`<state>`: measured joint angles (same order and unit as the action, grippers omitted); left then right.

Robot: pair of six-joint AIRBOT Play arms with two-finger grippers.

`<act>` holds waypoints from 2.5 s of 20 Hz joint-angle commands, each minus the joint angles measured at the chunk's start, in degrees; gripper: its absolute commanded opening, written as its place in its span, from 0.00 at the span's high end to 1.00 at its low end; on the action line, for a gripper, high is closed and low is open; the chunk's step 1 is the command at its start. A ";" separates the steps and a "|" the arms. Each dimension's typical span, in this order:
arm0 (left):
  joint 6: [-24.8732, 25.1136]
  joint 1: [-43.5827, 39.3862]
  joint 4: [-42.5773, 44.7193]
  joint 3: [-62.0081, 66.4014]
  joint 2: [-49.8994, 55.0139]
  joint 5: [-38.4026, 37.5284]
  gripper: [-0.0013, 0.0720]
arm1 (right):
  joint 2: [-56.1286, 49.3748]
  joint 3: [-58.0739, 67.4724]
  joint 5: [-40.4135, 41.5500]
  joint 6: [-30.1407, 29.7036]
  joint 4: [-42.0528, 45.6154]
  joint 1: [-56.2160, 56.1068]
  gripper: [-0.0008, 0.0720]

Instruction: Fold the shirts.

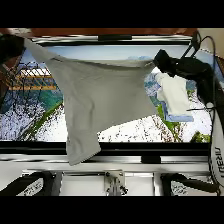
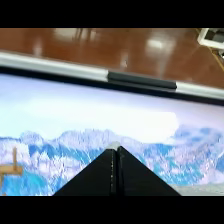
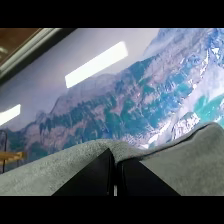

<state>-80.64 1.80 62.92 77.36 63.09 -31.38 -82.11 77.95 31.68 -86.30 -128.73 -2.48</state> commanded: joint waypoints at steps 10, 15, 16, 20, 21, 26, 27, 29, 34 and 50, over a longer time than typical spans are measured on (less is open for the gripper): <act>-6.16 5.09 2.05 -0.35 13.97 -50.56 0.07 | -2.36 0.07 18.69 -4.70 5.46 5.22 0.23; -7.23 6.56 6.93 -16.06 6.32 -55.54 0.08 | -0.76 -1.79 42.53 -12.26 11.39 13.51 0.23; -7.32 6.38 4.48 -21.97 3.96 -52.74 0.07 | -0.76 -2.95 44.00 -13.07 11.39 14.38 0.23; -7.30 5.70 -1.73 -38.12 -0.59 -41.16 0.07 | -0.81 -4.98 43.23 -13.62 11.28 14.86 0.23; -7.28 5.20 -2.56 -39.98 -0.33 -37.55 0.07 | -0.83 -4.98 42.56 -13.62 10.49 14.86 0.23; -7.34 0.35 -8.63 -41.90 2.40 -20.85 0.07 | -0.83 -4.98 41.66 -13.68 10.93 14.86 0.23; -7.65 -0.72 -9.03 -41.90 3.19 -18.95 0.08 | -0.83 -4.98 41.66 -13.68 10.93 14.86 0.23; -8.15 -1.84 -9.03 -41.88 4.94 -17.86 0.11 | -0.83 -4.98 41.64 -13.68 11.15 14.86 0.23; -6.82 -0.66 -8.61 -40.98 5.92 -20.20 0.94 | -0.90 -5.01 42.93 -12.33 15.58 14.86 0.23; -3.02 14.53 7.63 -33.55 3.39 -34.88 0.94 | -15.50 -5.27 53.62 -12.74 7.82 7.10 0.23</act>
<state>-84.79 15.88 70.26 43.66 66.52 -65.95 -94.78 72.73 81.56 -98.85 -118.91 6.39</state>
